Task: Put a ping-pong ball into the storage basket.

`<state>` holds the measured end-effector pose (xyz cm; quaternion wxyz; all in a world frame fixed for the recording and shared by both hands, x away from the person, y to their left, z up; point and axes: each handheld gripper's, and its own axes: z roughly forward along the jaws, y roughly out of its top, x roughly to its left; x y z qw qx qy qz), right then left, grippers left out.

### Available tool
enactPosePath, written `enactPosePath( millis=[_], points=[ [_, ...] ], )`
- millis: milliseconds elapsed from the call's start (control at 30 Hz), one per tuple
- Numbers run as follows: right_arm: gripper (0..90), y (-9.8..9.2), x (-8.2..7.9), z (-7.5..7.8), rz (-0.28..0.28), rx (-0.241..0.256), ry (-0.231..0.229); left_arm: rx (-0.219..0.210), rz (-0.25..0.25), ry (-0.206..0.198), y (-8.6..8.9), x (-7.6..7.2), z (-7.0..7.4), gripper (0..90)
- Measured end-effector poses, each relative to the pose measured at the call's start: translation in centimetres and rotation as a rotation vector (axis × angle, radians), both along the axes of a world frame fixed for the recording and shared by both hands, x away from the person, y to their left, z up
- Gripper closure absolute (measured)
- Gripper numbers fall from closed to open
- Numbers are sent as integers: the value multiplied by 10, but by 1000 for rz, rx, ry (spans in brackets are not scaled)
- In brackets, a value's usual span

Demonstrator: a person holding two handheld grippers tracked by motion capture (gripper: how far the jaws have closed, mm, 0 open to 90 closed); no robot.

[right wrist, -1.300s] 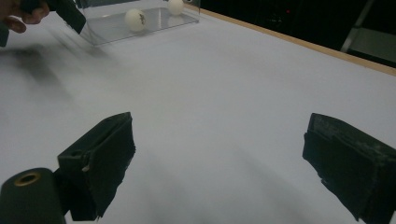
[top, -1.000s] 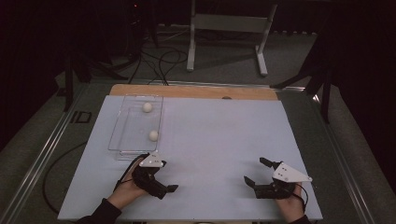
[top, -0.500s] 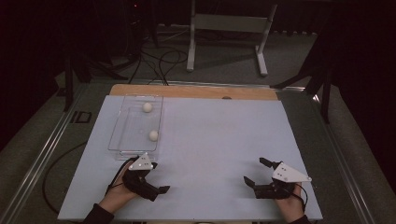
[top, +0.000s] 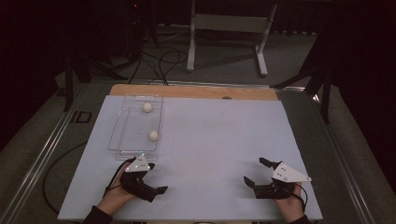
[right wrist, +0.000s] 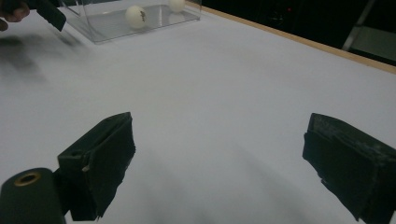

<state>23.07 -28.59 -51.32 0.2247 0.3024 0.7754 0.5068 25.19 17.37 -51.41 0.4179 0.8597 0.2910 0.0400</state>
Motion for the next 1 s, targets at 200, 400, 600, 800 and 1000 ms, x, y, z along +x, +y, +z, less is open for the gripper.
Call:
enactPosePath(
  millis=[200, 400, 600, 800, 1000],
  points=[
    [88, 0, 0, -1, 2, -3, 2, 3, -7, -8, -6, 0, -3, 4],
    [88, 0, 1, -1, 1, -4, 1, 6, -12, -19, -9, -1, -4, 4],
    [88, 0, 1, -1, -1, -2, 6, 17, -15, -23, -10, -1, -4, 4],
    [88, 0, 1, -2, 0, -3, 7, 4, -13, -22, -9, -1, -5, 5],
    [88, 0, 1, -2, 1, -6, 6, 2, -16, -25, -8, -1, -4, 4]
  ],
)
